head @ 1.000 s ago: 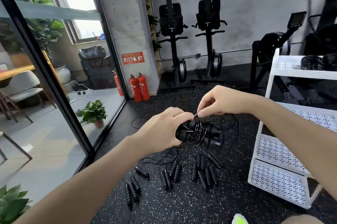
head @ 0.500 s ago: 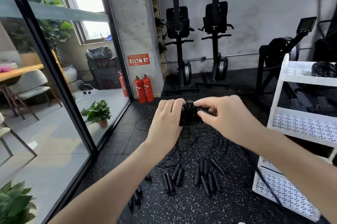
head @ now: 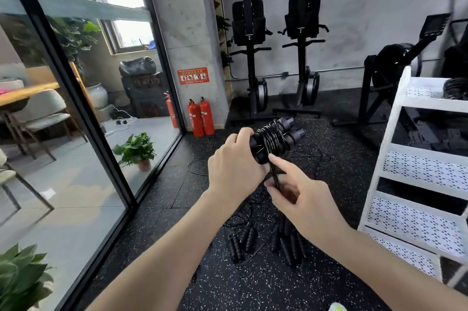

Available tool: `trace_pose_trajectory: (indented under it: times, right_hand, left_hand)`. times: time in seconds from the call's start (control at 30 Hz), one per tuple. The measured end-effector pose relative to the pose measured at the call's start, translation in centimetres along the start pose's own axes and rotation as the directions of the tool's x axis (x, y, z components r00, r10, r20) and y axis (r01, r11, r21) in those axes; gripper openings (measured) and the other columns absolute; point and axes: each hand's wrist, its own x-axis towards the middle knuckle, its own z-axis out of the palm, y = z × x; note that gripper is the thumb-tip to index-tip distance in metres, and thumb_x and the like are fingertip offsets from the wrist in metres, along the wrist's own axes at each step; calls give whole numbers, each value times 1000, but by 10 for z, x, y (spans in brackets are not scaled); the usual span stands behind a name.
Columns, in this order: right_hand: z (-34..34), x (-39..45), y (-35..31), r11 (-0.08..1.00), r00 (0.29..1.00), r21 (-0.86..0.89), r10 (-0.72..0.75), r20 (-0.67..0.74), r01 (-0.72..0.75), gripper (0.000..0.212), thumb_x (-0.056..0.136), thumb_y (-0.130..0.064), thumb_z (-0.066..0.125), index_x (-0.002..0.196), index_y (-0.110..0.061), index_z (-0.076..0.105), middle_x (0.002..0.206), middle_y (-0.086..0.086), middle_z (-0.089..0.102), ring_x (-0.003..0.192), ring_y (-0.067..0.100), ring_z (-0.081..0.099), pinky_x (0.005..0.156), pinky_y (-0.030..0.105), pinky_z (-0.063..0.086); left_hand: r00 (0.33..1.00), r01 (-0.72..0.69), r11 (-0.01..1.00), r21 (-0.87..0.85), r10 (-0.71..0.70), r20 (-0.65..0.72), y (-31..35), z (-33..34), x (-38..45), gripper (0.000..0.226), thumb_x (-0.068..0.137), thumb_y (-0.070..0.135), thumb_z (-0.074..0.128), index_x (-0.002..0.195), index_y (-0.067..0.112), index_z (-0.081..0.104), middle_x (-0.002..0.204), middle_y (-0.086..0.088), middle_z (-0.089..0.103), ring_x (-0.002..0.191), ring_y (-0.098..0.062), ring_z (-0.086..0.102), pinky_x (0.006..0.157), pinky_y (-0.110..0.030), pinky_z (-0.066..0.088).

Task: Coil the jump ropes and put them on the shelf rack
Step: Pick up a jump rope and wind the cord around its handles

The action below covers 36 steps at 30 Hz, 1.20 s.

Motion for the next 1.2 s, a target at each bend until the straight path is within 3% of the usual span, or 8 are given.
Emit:
trace_pose_trajectory:
  times: [0.2,0.37,0.53,0.67,0.8,0.87,0.97,1.2]
  right_hand:
    - [3,-3,19,999,998,6,52,26,-53,53,96,-21,67,127,-56,41,107,-37,68,64,17,68,62,24,54]
    - [5,-4,33,999,1000,54,-1,27,0,41,94,-17,69,126,-36,51,108,-26,71,67,18,67,65,38,57]
    - [-2,-1,36,966,979,164,190,70,-199,13,95,-22,69,96,-21,56,85,-5,76,74,13,70,76,35,55]
    - [-19,23,41,846,888,325,314,335,-422,18,83,-25,78,87,-13,65,80,9,73,79,20,66,90,35,52]
    - [-48,45,34,878,721,11,387,576,-479,33,93,2,65,64,-8,51,43,-9,58,66,5,53,68,10,42]
    - [-58,55,37,866,651,-150,463,601,-478,43,98,6,54,60,-14,49,33,-17,48,61,1,45,64,10,41]
    - [-62,72,38,909,684,-152,394,614,-388,11,83,-9,70,72,-9,71,63,-2,62,62,13,51,63,29,43]
    - [-79,97,4,941,750,-194,338,569,-276,6,85,-20,80,90,-18,78,78,4,76,52,9,49,48,20,40]
  left_hand:
    - [957,209,940,-269,-140,254,-4,10,9,49,66,23,82,109,26,58,104,3,61,94,-18,57,66,-19,38]
    - [911,273,913,-304,-145,385,-3,5,12,61,59,18,87,111,24,56,104,3,62,87,-14,57,58,-20,36]
    - [899,287,879,-380,-110,424,-4,-3,13,51,62,13,81,105,27,56,88,5,64,69,-11,57,54,-22,41]
    - [897,141,904,-405,56,439,0,-15,12,51,61,9,82,101,31,59,84,11,63,74,-9,55,61,-22,43]
    - [794,-113,914,-389,319,518,1,-35,15,60,60,5,81,106,35,58,94,14,63,83,-1,57,70,-16,44]
    - [695,-278,903,-326,424,581,2,-41,14,61,61,7,81,111,33,58,103,13,60,94,-3,56,83,-19,44]
    - [610,-421,879,-226,459,646,4,-41,8,55,65,8,79,113,28,58,103,10,58,95,-9,55,85,-25,44]
    - [699,-506,862,34,387,602,-11,-22,1,37,81,6,67,109,21,48,103,3,53,94,-23,57,79,-41,49]
